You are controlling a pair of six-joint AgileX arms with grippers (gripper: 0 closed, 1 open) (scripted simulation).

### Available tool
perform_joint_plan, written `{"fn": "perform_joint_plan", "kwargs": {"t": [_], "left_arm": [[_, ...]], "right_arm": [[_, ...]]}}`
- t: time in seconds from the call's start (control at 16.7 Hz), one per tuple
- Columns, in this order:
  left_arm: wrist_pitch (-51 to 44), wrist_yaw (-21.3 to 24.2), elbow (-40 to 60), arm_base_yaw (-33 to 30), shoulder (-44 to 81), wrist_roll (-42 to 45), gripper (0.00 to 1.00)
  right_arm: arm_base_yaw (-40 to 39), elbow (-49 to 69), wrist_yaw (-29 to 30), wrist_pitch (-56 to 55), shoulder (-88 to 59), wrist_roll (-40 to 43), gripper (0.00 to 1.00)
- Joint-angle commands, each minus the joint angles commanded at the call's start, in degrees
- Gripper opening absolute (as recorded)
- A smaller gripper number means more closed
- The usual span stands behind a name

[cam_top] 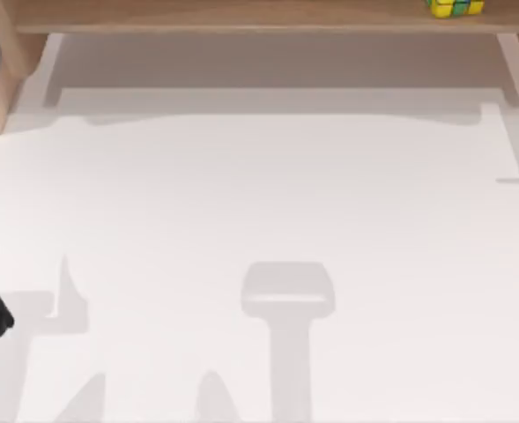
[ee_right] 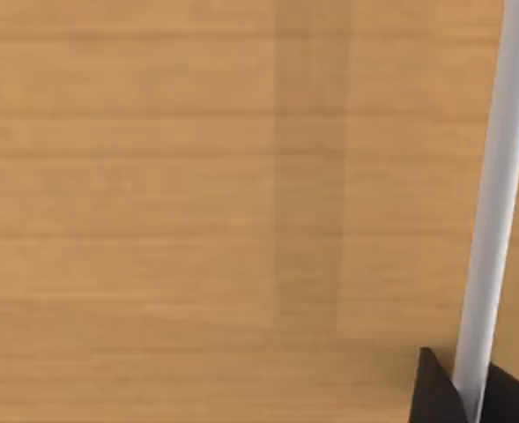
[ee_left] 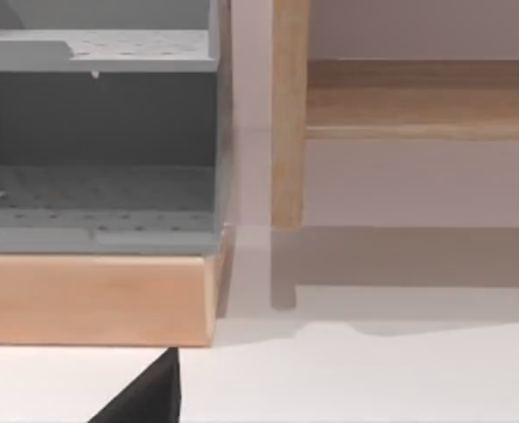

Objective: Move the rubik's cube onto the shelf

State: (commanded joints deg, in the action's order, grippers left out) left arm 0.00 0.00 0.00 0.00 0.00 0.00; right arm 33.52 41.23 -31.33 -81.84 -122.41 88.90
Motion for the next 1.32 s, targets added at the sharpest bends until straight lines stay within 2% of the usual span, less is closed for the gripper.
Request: {"fn": "perform_joint_plan", "kwargs": {"t": [0.42,0.78,1.14,1.32], "left_arm": [[0.0,0.0,0.0,0.0,0.0,0.0,1.0],[0.0,0.0,0.0,0.0,0.0,0.0,1.0],[0.0,0.0,0.0,0.0,0.0,0.0,1.0],[0.0,0.0,0.0,0.0,0.0,0.0,1.0]], "right_arm": [[-1.0,1.5,0.6,1.1,-0.5,-0.2,0.0],[-4.8,13.5,4.8,8.1,-5.6,-0.1,0.0],[-5.2,14.6,5.4,9.1,-6.2,-0.1,0.0],[-6.7,18.8,5.7,10.8,-7.6,-0.2,0.0]]}}
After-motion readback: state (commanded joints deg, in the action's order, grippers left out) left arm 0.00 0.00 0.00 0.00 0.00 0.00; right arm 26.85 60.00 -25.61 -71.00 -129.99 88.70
